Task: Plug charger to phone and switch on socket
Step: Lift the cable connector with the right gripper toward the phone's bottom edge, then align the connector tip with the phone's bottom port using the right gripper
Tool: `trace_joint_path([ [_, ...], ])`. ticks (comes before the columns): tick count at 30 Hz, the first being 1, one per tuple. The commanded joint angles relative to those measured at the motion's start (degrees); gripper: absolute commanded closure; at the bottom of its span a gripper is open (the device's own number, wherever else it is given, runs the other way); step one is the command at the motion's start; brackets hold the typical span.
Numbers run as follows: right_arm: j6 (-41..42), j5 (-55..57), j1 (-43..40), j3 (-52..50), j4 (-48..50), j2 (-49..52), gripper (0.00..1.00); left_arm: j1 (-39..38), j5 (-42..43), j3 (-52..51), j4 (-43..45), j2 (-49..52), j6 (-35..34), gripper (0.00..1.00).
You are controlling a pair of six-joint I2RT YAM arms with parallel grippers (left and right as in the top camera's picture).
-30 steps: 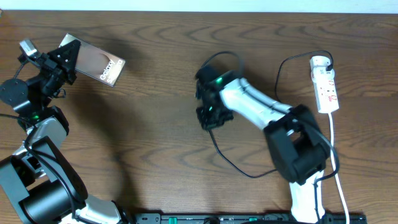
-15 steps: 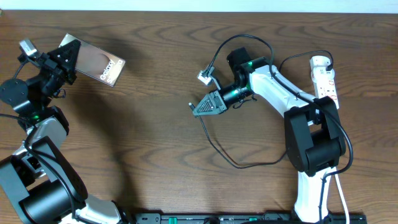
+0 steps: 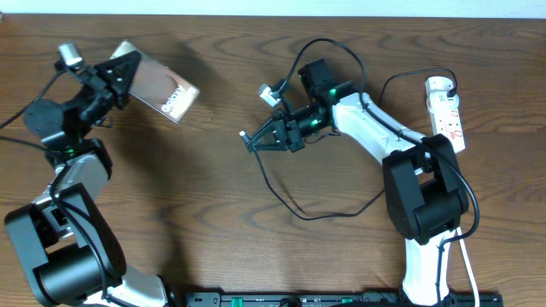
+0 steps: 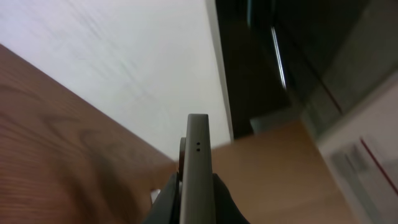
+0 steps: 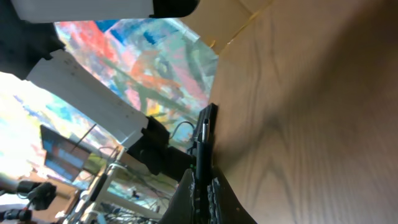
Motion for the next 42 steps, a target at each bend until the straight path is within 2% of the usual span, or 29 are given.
trace_joint_path([
  [1, 7.6, -3.1, 2.9, 0.9, 3.3, -1.5, 0.99, -2.1, 3.0, 0.2, 2.6, -0.3, 1.0, 0.93],
  [11, 22.1, -3.1, 6.1, 0.9, 17.7, -1.5, 0.99, -2.4, 8.9, 0.2, 9.2, -0.3, 1.4, 0.93],
  [22, 28.8, -3.1, 6.2, 0.9, 25.5, -1.5, 0.99, -2.4, 9.6, 0.2, 9.8, -0.3, -0.2, 0.93],
  [31, 29.8, -3.1, 6.2, 0.9, 26.7, -1.5, 0.99, -2.5, 7.6, 0.2, 9.8, -0.3, -4.3, 0.93],
  [42, 30.0, -3.1, 6.7, 0.9, 28.5, -1.5, 0.99, -3.6, 7.3, 0.2, 9.9, -0.3, -4.0, 0.93],
])
